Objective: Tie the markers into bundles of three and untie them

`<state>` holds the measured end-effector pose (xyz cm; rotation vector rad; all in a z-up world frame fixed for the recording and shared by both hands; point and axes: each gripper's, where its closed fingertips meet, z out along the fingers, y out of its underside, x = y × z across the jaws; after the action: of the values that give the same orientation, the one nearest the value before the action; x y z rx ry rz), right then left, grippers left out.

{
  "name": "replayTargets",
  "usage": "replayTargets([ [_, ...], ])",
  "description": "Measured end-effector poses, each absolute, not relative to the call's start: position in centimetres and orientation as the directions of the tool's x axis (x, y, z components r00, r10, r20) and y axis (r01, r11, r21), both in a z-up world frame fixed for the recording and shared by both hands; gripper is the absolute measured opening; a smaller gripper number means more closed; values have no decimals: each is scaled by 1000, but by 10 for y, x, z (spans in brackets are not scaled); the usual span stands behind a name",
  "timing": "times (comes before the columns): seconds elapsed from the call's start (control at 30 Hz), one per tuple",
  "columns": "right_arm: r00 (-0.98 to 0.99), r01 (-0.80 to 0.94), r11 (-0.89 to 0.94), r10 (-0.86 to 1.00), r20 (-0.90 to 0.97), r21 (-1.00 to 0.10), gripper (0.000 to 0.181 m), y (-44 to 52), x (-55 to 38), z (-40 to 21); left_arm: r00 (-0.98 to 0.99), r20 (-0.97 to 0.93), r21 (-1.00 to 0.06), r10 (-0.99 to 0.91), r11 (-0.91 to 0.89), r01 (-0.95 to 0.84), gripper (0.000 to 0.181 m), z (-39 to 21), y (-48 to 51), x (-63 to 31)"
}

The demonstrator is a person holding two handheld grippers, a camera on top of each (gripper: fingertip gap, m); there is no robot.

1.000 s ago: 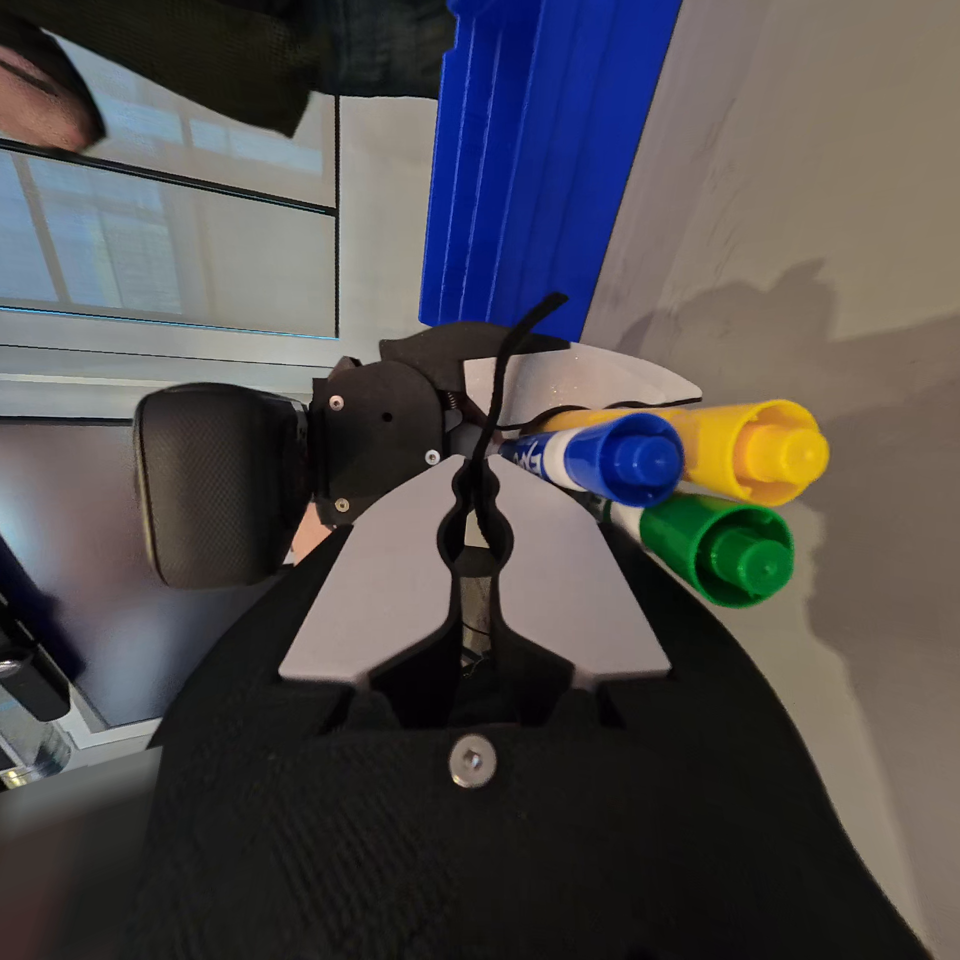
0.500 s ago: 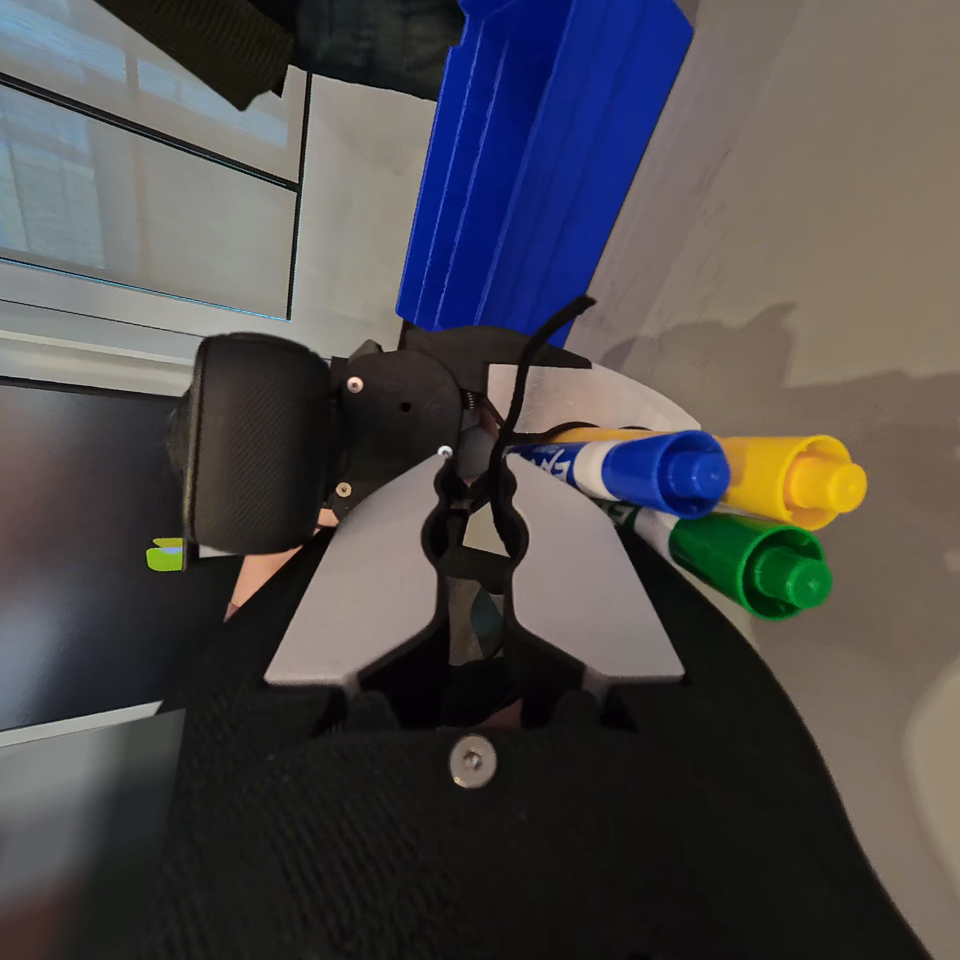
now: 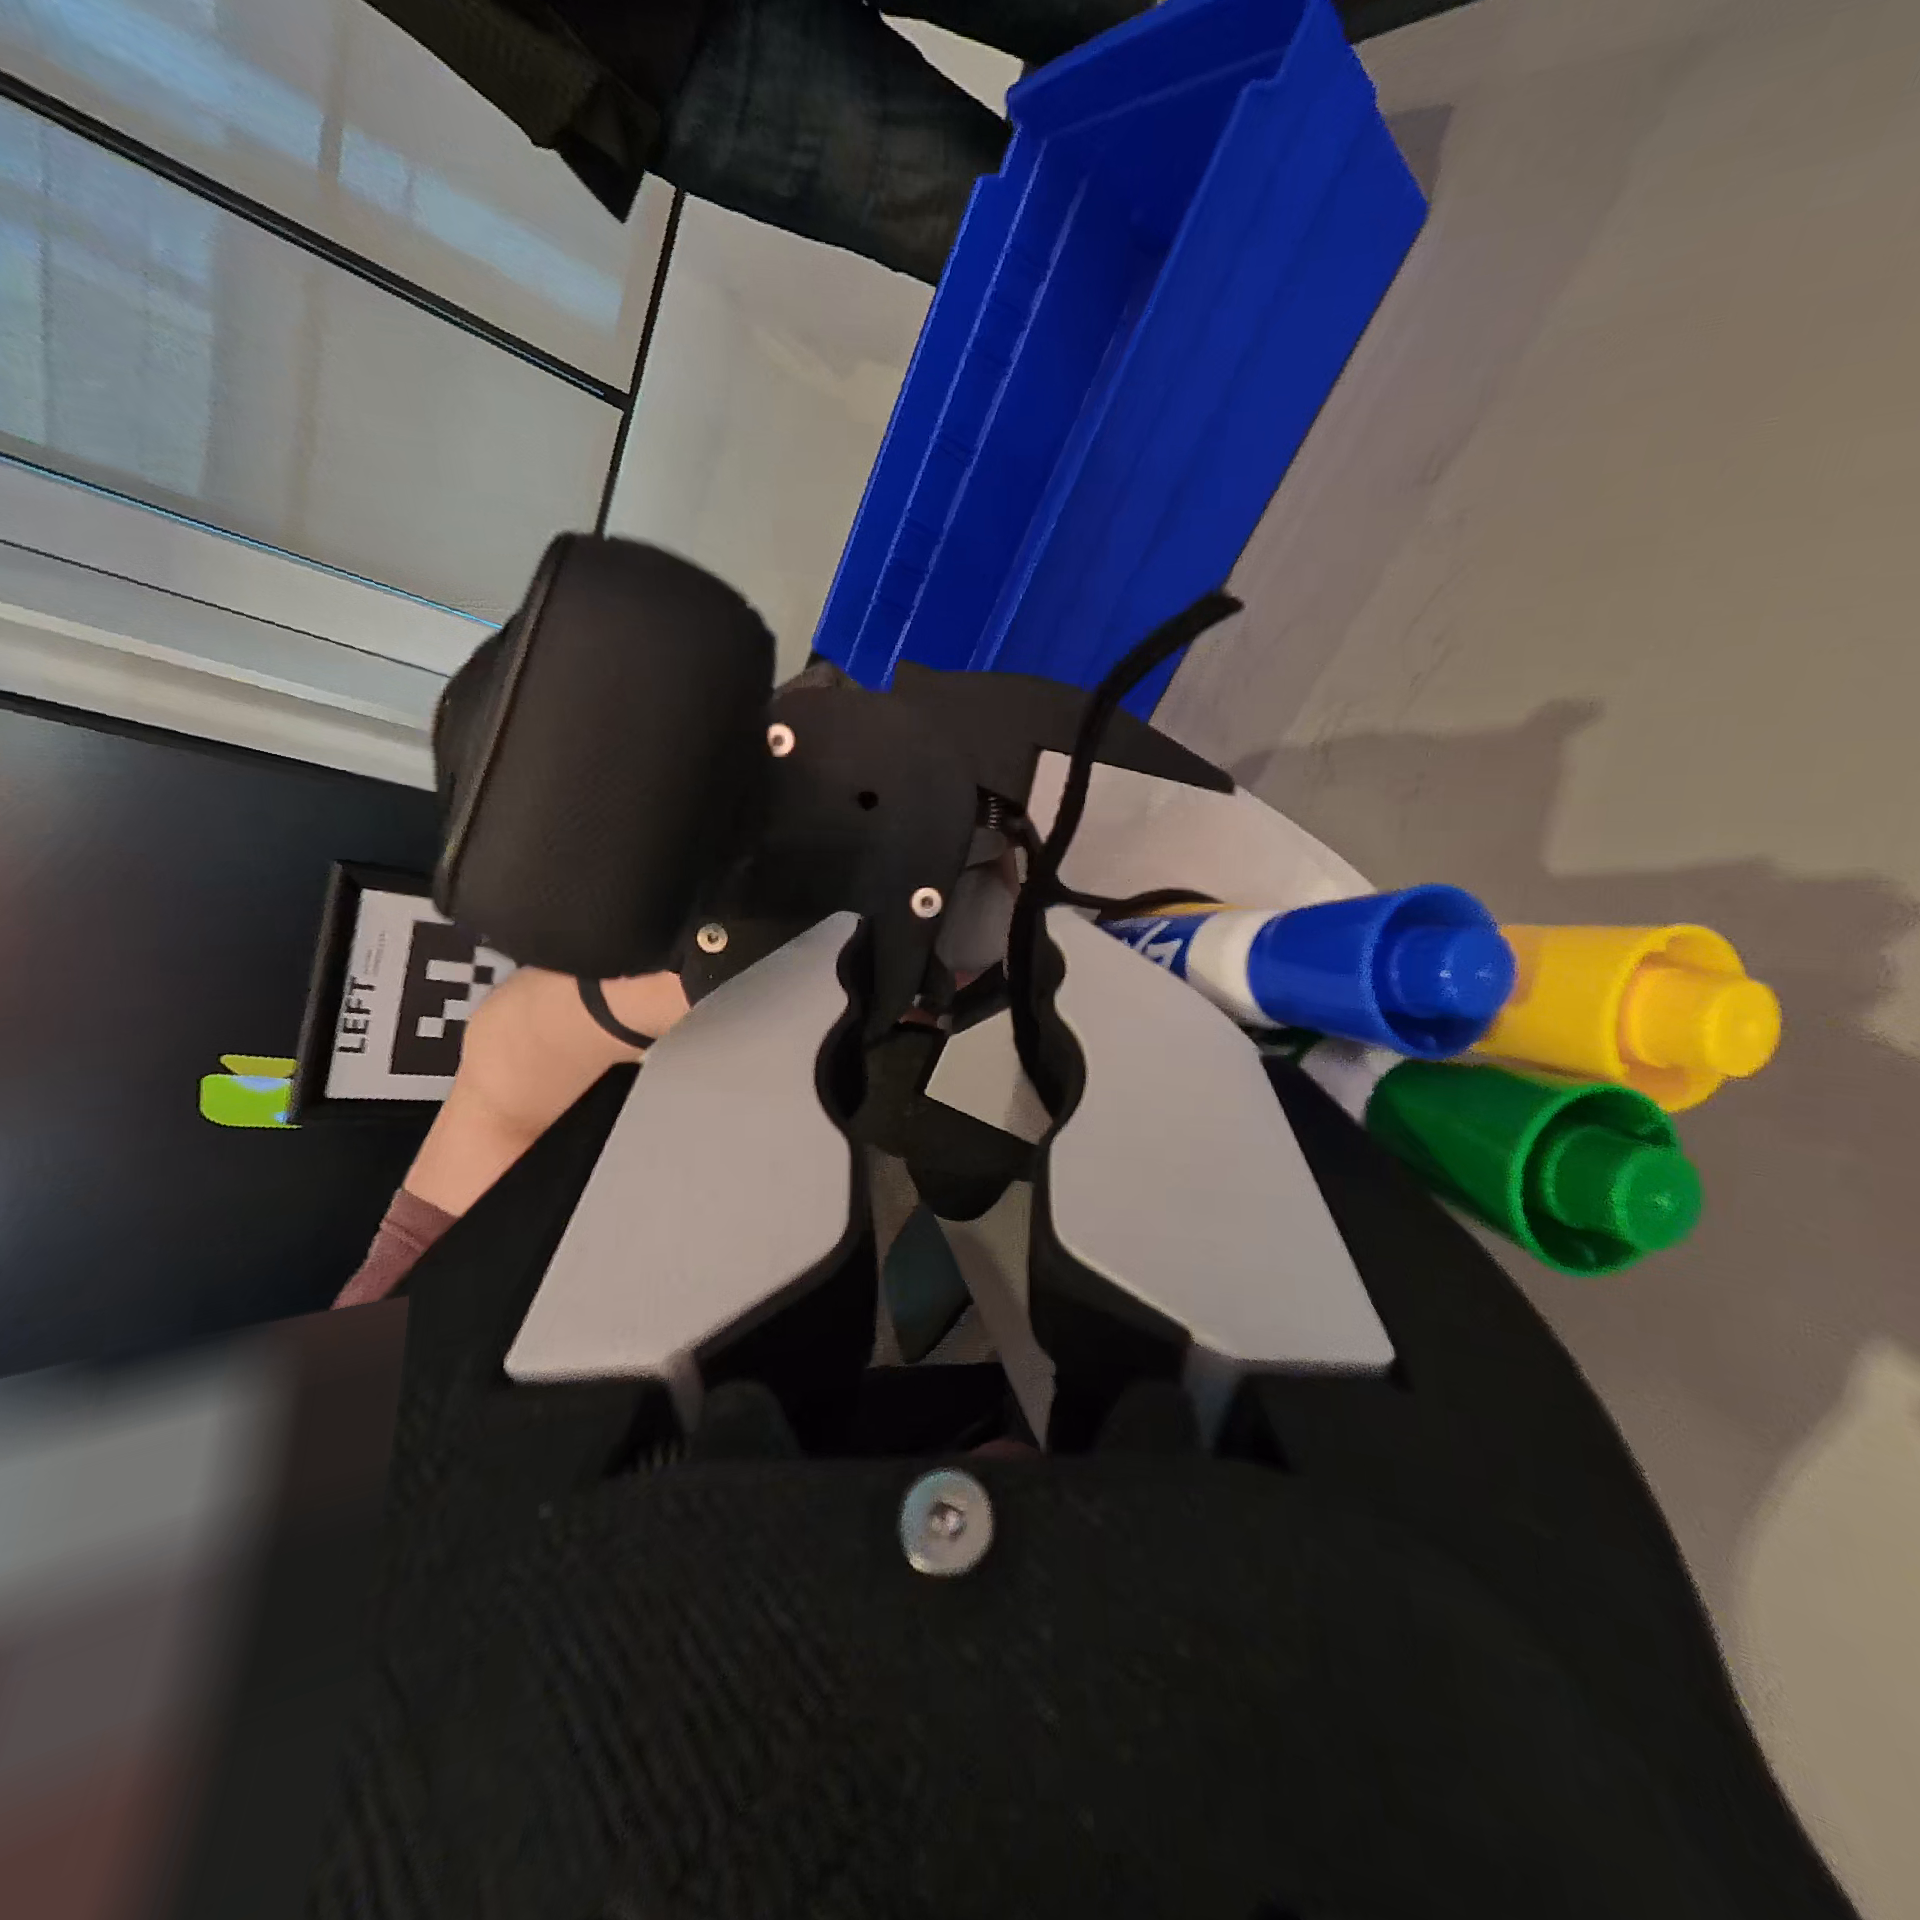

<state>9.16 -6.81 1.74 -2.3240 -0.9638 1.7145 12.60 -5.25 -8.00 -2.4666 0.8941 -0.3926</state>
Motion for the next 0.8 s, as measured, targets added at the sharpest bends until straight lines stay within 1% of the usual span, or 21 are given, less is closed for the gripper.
replayTargets([
  [0.03, 163, 429, -785, 554, -817, -447, 30, -69, 91, 17, 745, 115, -536, -657, -672, -511, 43, -79, -53, 128],
  [0.2, 147, 438, -762, 583, -799, -476, 38, -78, 92, 17, 739, 107, -546, -665, -660, -515, 42, -80, -55, 130],
  [0.3, 137, 441, -752, 596, -791, -491, 45, -82, 91, 19, 734, 116, -552, -669, -658, -512, 42, -80, -56, 131],
  [0.57, 137, 439, -689, 686, -715, -577, 58, -83, 93, 24, 721, 132, -564, -680, -650, -509, 43, -79, -60, 134],
  [0.7, 140, 456, -662, 713, -687, -594, 60, -85, 93, 24, 722, 125, -569, -681, -645, -510, 43, -77, -60, 133],
  [0.73, 140, 466, -654, 719, -680, -596, 58, -87, 94, 24, 722, 126, -571, -680, -645, -508, 43, -77, -60, 133],
  [0.8, 139, 478, -639, 732, -667, -602, 62, -89, 94, 23, 724, 126, -573, -678, -646, -505, 43, -77, -60, 133],
])
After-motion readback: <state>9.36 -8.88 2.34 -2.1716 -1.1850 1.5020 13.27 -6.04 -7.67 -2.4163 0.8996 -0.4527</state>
